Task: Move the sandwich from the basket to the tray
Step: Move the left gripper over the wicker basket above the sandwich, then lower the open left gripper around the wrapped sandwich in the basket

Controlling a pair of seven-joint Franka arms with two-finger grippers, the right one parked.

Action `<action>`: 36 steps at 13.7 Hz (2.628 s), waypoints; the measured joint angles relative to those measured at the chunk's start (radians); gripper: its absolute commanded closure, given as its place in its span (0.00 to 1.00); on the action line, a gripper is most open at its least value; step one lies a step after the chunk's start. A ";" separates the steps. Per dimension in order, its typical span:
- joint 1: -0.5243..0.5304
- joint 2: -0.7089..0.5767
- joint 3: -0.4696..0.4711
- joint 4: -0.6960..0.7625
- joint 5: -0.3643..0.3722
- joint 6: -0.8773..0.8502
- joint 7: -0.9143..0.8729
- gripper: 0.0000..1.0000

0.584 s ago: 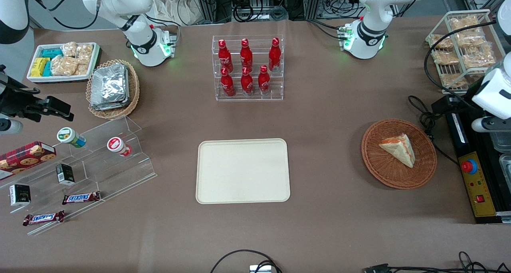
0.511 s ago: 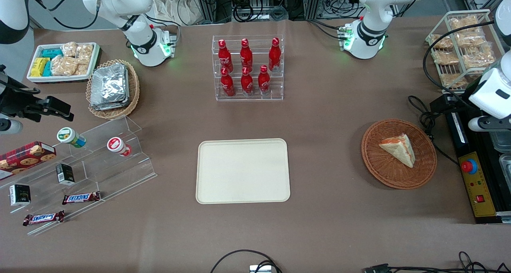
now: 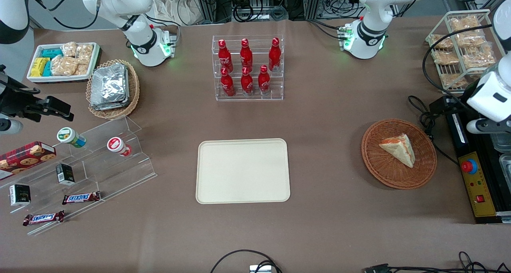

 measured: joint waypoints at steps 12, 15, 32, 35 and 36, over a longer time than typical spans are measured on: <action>0.044 -0.002 0.012 -0.417 0.001 0.468 -0.379 0.00; 0.065 -0.016 0.015 -0.535 0.001 0.609 -0.454 0.00; 0.070 0.077 0.016 -0.762 0.001 1.016 -0.800 0.00; 0.072 0.109 0.019 -0.790 0.000 1.096 -0.810 0.00; 0.076 0.121 0.019 -0.797 0.000 1.121 -0.811 0.00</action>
